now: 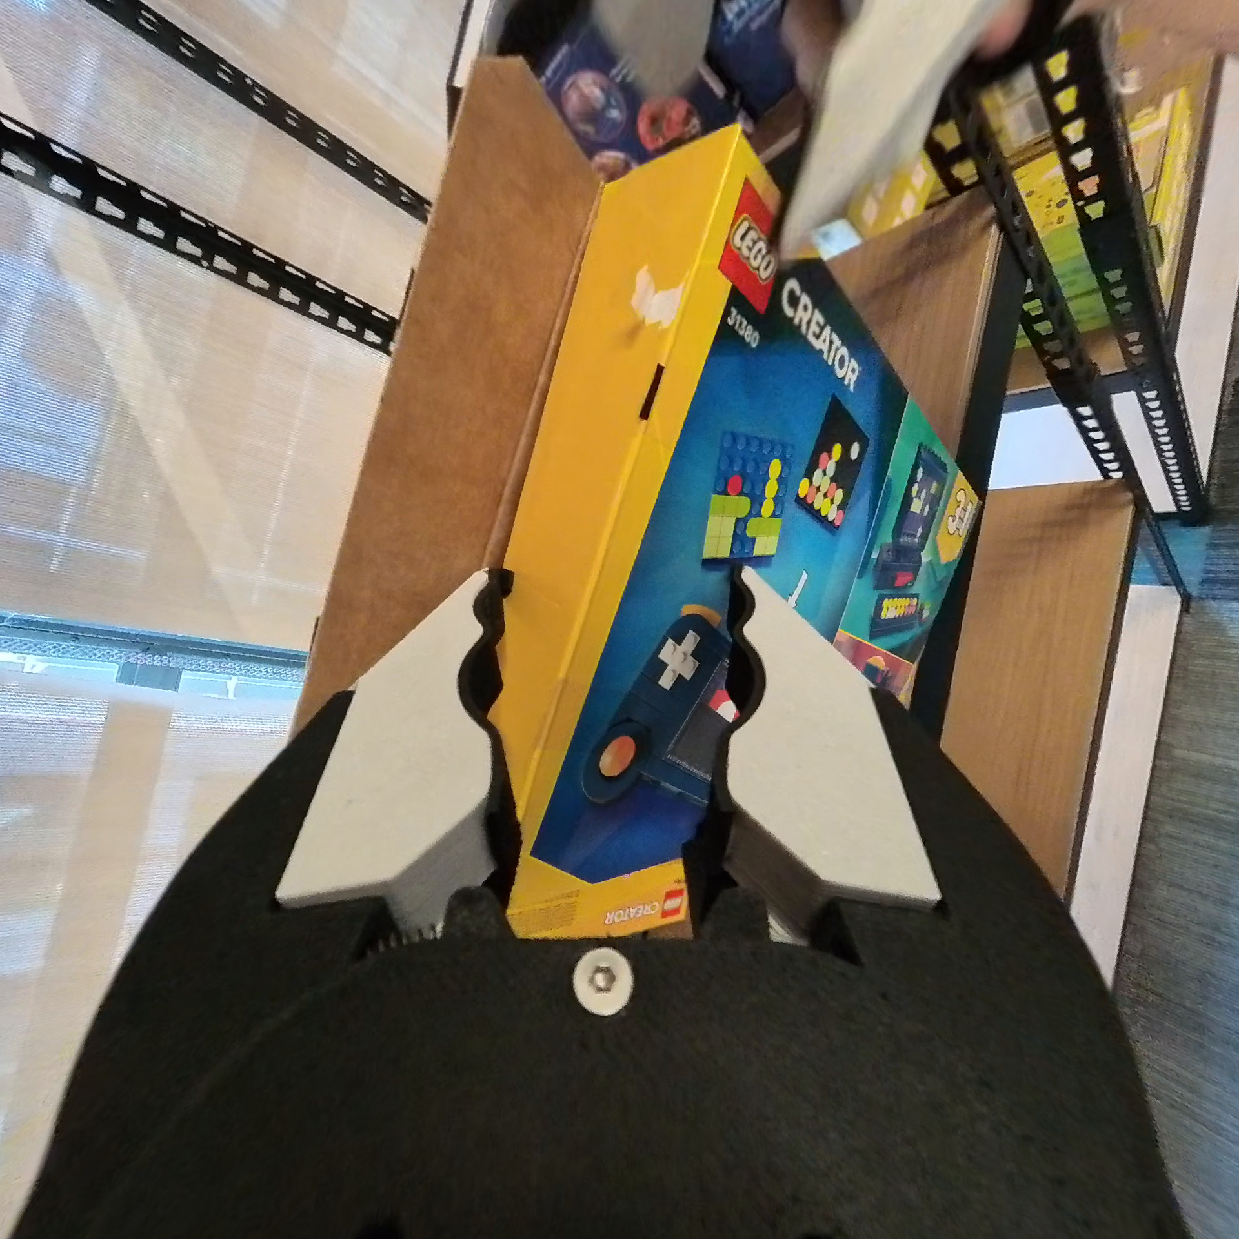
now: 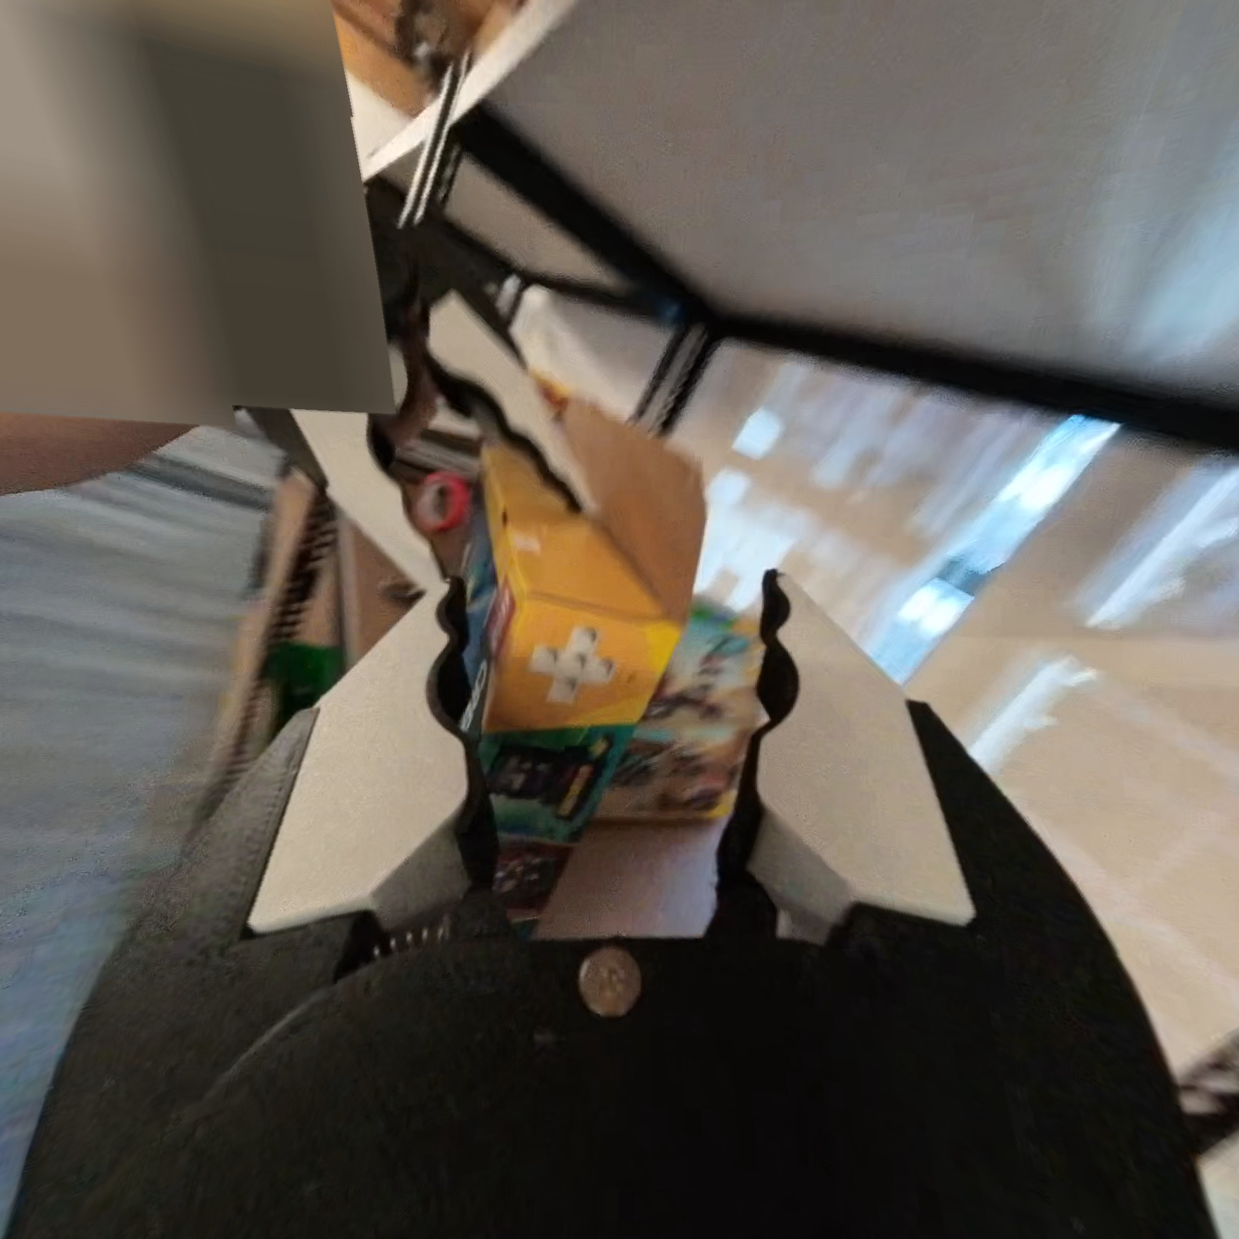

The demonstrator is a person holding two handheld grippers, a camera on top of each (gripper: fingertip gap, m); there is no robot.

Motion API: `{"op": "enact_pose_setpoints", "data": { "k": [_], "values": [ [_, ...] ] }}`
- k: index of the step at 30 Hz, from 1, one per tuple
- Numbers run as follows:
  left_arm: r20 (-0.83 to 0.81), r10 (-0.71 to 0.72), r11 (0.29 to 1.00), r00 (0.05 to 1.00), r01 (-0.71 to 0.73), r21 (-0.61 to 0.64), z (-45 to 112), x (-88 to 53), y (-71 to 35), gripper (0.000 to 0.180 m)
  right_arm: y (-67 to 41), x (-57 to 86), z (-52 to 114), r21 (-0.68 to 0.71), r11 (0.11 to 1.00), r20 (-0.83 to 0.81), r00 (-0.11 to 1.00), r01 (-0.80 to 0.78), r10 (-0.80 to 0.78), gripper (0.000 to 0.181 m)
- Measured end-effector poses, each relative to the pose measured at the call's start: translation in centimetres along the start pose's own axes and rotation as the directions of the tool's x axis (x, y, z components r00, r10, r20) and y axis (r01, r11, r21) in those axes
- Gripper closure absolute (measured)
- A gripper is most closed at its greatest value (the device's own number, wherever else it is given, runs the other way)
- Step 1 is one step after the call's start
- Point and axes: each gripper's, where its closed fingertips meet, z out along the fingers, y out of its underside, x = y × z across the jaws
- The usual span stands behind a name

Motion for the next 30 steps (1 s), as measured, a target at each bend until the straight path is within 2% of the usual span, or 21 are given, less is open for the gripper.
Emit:
{"op": "enact_pose_setpoints", "data": {
  "k": [1, 3, 4, 5, 7, 10, 15, 17, 20, 22, 26, 29, 30],
  "values": [
    [0.000, -0.003, 1.000, 1.000, 0.003, -0.001, 0.1, -0.1, 0.0, 0.113, -2.0, 0.0, -1.1, 0.051, 0.994, -0.037, 0.995, 0.098, -0.096, 0.102],
    [-0.005, -0.007, 1.000, 1.000, 0.007, -0.006, 0.2, -0.1, 0.0, 0.113, -4.3, -2.3, -1.9, 0.094, 0.945, 0.008, 0.949, 0.313, -0.315, 0.127],
    [-0.006, -0.009, 1.000, 1.000, 0.008, -0.008, 0.2, -0.2, 0.0, 0.113, -3.8, -3.1, -1.3, 0.038, 0.918, 0.057, 0.916, 0.395, -0.396, 0.131],
    [-0.007, -0.011, 1.000, 1.000, 0.011, -0.010, 0.3, -0.2, 0.0, 0.113, -2.6, -3.3, -0.4, -0.052, 0.897, 0.108, 0.896, 0.438, -0.431, 0.124],
    [-0.006, -0.013, 1.000, 1.000, 0.013, -0.010, 0.3, -0.2, 0.0, 0.113, 0.1, -3.3, 1.3, -0.191, 0.863, 0.207, 0.879, 0.467, -0.430, 0.114],
    [0.014, -0.021, 1.000, 1.000, 0.021, 0.000, 0.3, -0.3, 0.0, 0.112, 2.6, -2.8, 2.2, -0.303, 0.815, 0.258, 0.866, 0.494, -0.429, 0.119],
    [0.086, -0.089, 0.990, 0.992, 0.079, 0.119, -0.3, -1.0, -0.8, 0.115, 2.8, -2.3, 2.2, -0.342, 0.806, 0.229, 0.875, 0.483, -0.427, 0.123],
    [0.122, -0.097, 0.988, 0.988, 0.080, 0.135, -0.6, -1.4, -0.5, 0.105, 2.9, -2.2, 2.2, -0.347, 0.810, 0.228, 0.880, 0.472, -0.415, 0.123],
    [0.215, 0.020, 0.993, 0.976, -0.044, 0.106, -0.8, -1.6, 0.2, 0.106, 2.8, -2.2, 2.1, -0.346, 0.810, 0.232, 0.880, 0.474, -0.415, 0.124],
    [0.212, 0.089, 0.991, 0.973, -0.108, 0.079, -0.5, -0.7, 0.4, 0.116, 2.9, -2.2, 2.1, -0.351, 0.809, 0.229, 0.881, 0.472, -0.414, 0.124],
    [0.232, 0.273, 0.962, 0.934, -0.260, -0.083, 0.2, -0.2, 1.7, 0.105, 3.0, -2.0, 2.2, -0.348, 0.817, 0.226, 0.887, 0.460, -0.403, 0.125],
    [0.216, 0.278, 0.960, 0.936, -0.261, -0.106, -0.5, -0.6, 1.1, 0.111, 2.9, -2.0, 2.1, -0.357, 0.820, 0.244, 0.892, 0.448, -0.381, 0.128],
    [0.242, 0.276, 0.961, 0.930, -0.261, -0.092, -1.1, -1.4, 0.8, 0.104, 2.9, -2.0, 2.1, -0.359, 0.818, 0.243, 0.891, 0.449, -0.382, 0.128]
  ]
}}
